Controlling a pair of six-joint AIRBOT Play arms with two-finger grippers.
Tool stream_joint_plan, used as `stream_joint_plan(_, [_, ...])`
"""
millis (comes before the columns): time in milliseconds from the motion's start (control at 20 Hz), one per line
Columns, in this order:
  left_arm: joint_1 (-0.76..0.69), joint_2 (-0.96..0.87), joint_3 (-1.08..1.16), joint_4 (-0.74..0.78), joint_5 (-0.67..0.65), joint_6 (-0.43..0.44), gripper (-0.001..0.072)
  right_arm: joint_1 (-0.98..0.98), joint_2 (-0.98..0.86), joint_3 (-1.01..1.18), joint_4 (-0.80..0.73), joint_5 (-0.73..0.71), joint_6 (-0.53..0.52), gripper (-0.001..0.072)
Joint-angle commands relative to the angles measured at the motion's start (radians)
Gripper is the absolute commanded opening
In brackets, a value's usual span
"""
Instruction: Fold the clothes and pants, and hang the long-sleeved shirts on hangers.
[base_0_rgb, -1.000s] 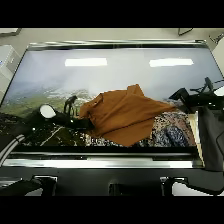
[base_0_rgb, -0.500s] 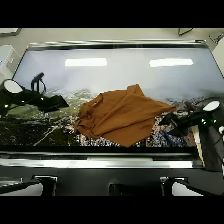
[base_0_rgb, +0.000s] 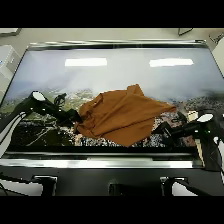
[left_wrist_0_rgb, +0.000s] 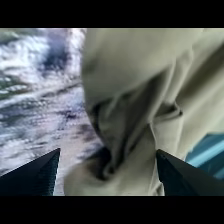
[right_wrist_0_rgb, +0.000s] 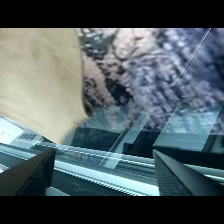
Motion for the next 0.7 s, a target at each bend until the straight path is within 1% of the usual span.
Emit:
stream_joint_plan(0, [-0.037,-0.011,-0.047,-0.014,-0.069,0.019,0.057,0.043,0.003,-0.054,0.009,-0.037,-0.014,0.0695])
stream_joint_plan(50, [-0.049,-0.011,-0.072,-0.016,-0.051,0.018,0.0328,0.094,0.003,-0.06,0.009,-0.064,-0.017,0.0695])
stream_joint_plan(100, [-0.056,-0.011,-0.09,-0.022,-0.041,0.019,0.0174,0.15,0.003,-0.06,0.01,-0.098,-0.016,0.0696])
stream_joint_plan(150, [-0.061,-0.011,-0.099,-0.022,-0.035,0.019,0.0103,0.211,0.002,-0.06,0.017,-0.138,-0.002,0.0696])
stream_joint_plan(250, [-0.061,-0.005,-0.1,-0.023,-0.034,0.026,0.0035,0.314,0.002,-0.06,0.033,-0.217,0.055,0.0695])
stream_joint_plan(400, [-0.06,0.024,-0.1,-0.023,-0.027,0.027,0.0035,0.444,-0.006,-0.06,0.111,-0.335,0.084,0.0691])
stream_joint_plan(450, [-0.06,0.038,-0.1,-0.023,-0.026,0.035,0.0035,0.475,-0.014,-0.06,0.133,-0.367,0.098,0.0674])
stream_joint_plan(500, [-0.059,0.052,-0.1,-0.023,-0.026,0.041,0.0035,0.504,-0.022,-0.06,0.151,-0.395,0.117,0.0602])
stream_joint_plan(550, [-0.059,0.071,-0.1,-0.022,-0.026,0.042,0.0035,0.527,-0.025,-0.06,0.155,-0.417,0.131,0.0363])
stream_joint_plan(600, [-0.059,0.09,-0.097,-0.022,-0.023,0.048,0.0034,0.539,-0.025,-0.056,0.16,-0.427,0.129,0.0102])
stream_joint_plan(650, [-0.059,0.117,-0.09,-0.022,-0.016,0.049,0.0034,0.537,-0.023,-0.039,0.157,-0.412,0.123,0.0036])
